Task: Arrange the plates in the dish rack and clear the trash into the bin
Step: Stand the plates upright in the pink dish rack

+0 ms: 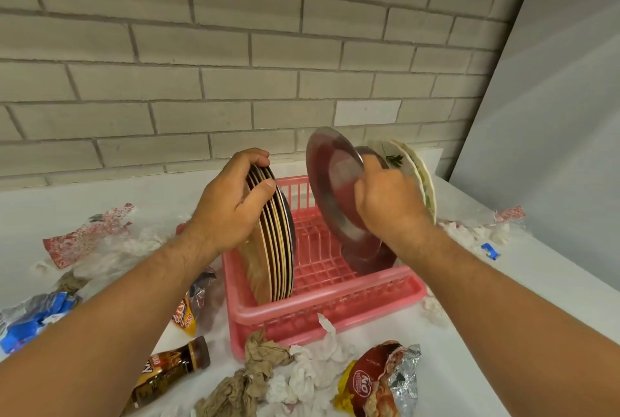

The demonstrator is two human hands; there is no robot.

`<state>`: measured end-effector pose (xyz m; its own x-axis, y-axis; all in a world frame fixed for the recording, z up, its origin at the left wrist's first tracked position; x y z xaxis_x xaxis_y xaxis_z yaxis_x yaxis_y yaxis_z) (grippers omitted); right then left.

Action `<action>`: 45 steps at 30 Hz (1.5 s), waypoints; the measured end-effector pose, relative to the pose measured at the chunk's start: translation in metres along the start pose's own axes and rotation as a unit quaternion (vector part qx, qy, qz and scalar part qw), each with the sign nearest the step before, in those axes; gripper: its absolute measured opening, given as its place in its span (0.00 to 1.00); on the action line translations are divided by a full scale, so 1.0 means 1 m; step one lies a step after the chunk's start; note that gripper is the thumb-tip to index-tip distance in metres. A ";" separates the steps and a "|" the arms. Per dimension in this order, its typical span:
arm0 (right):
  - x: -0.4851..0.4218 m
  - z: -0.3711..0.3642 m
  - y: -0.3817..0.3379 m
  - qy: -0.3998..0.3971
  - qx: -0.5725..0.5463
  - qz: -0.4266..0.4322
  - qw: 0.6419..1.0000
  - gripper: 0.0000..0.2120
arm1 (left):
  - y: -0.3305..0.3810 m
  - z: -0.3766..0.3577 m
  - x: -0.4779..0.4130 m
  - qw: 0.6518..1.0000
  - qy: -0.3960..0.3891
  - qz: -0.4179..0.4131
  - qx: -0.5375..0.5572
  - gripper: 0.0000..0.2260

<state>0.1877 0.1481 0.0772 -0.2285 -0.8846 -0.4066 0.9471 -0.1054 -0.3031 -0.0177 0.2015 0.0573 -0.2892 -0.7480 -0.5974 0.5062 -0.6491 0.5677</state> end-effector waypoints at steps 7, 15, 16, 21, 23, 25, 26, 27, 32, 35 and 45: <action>0.020 -0.031 0.024 -0.021 -0.019 -0.020 0.999 0.15 | -0.006 -0.001 0.000 0.999 0.009 0.019 0.025 0.15; 0.014 -0.025 0.042 -0.090 -0.008 -0.124 0.988 0.18 | -0.007 0.001 0.001 0.999 0.010 0.032 0.030 0.16; 0.015 -0.023 0.042 -0.098 -0.012 -0.132 0.986 0.16 | -0.007 0.001 0.001 0.999 0.010 0.033 0.031 0.16; 0.020 -0.018 0.044 -0.120 -0.056 -0.138 0.981 0.13 | -0.007 0.000 0.000 0.999 0.007 0.036 0.031 0.16; 0.021 -0.010 0.044 -0.121 -0.054 -0.139 0.981 0.13 | -0.008 0.000 0.000 0.999 0.005 0.036 0.029 0.17; 0.020 0.007 0.040 -0.102 -0.001 -0.123 0.987 0.16 | -0.008 0.000 0.000 0.999 0.003 0.036 0.025 0.16; 0.018 0.017 0.036 -0.078 0.038 -0.105 0.991 0.19 | -0.008 0.000 -0.001 0.999 0.003 0.034 0.021 0.15; 0.016 0.031 0.029 -0.047 0.071 -0.084 0.993 0.20 | -0.007 0.000 -0.001 0.999 0.004 0.031 0.017 0.15; 0.029 0.042 -0.030 -0.002 -0.084 0.045 0.995 0.15 | -0.003 0.002 -0.003 1.000 0.011 0.003 -0.012 0.09; 0.043 -0.008 -0.056 -0.109 -0.291 0.048 0.949 0.12 | 0.000 0.003 -0.003 1.000 0.017 -0.012 -0.018 0.10; 0.039 -0.039 -0.073 -0.074 -0.280 0.056 0.955 0.16 | 0.002 0.001 -0.006 0.999 0.004 -0.031 -0.034 0.11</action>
<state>0.1007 0.1392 0.0504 -0.0603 -0.9348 -0.3501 0.6848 0.2165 -0.6959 -0.0161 0.2047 0.0625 -0.3152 -0.7047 -0.6357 0.5412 -0.6837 0.4896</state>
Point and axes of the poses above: each hand's wrist, its own x-axis away from the middle knuckle, its own z-axis out of the back of the hand, y = z × x, the point moved 9 cm from there along -x, towards the middle knuckle, and after that the axes turned 7 degrees about -x, right-handed, at the moved point
